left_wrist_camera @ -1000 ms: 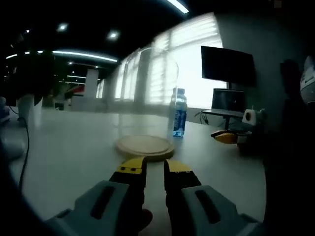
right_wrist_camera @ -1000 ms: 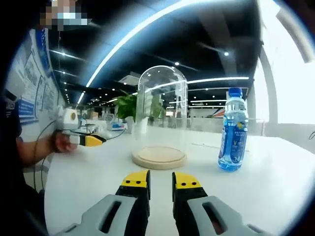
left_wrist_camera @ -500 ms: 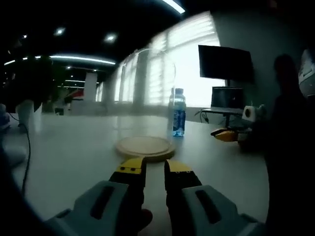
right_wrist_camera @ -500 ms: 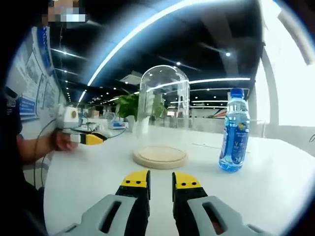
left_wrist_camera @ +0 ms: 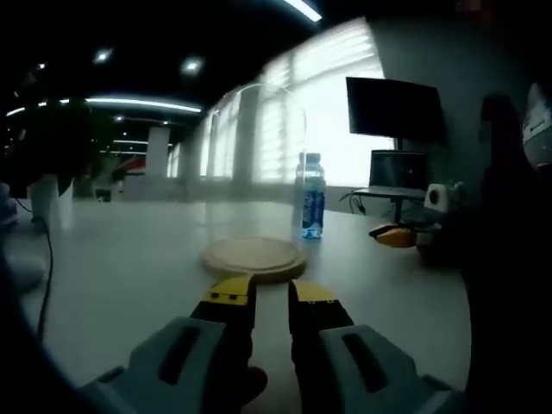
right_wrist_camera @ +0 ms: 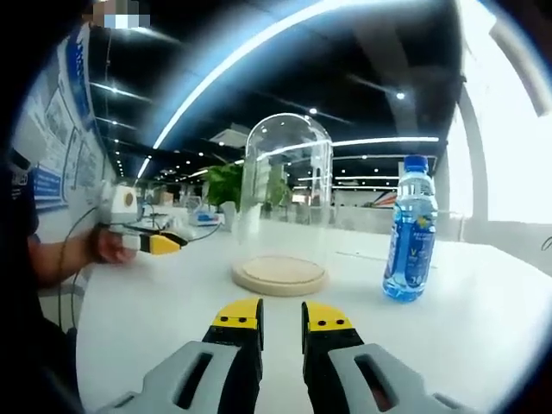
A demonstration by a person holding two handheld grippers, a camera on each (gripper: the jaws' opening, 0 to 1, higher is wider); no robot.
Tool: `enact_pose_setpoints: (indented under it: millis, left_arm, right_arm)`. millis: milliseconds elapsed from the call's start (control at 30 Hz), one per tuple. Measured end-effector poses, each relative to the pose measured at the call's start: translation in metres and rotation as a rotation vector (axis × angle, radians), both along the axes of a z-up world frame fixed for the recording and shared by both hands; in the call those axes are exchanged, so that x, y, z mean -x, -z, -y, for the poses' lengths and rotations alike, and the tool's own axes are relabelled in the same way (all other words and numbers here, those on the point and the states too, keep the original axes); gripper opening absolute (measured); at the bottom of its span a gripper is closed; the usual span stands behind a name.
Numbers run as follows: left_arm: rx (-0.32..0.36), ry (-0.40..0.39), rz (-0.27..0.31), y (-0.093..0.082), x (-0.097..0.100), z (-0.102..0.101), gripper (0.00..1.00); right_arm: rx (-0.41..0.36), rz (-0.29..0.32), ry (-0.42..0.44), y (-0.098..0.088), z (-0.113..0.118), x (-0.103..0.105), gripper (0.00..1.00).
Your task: Open the cover put in the Mizone put the cover back on
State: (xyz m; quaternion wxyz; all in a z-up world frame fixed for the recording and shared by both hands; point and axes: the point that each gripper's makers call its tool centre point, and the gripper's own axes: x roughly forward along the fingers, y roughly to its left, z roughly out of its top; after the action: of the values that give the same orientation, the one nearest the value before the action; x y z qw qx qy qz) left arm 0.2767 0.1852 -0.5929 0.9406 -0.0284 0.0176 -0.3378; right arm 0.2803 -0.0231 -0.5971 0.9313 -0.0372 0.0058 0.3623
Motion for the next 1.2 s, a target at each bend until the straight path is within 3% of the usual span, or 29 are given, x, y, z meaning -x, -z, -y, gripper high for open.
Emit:
enact_pose_setpoints:
  millis: [267,500,1200]
  left_arm:
    - [-0.028,0.000,0.012,0.0018,0.0005,0.0017,0.12]
    - [0.003,-0.006,-0.004,0.0007,-0.0008,-0.0003,0.12]
    - [-0.012,-0.001,0.008,-0.0008,-0.0008,0.0013,0.12]
  right_arm:
    - [0.003,0.005,-0.001,-0.0002,-0.0006,0.0009,0.11]
    - [0.003,0.001,0.001,0.0007,-0.0007,0.0004,0.11]
    - [-0.005,-0.011,0.012,0.0001,0.0005,-0.0016,0.11]
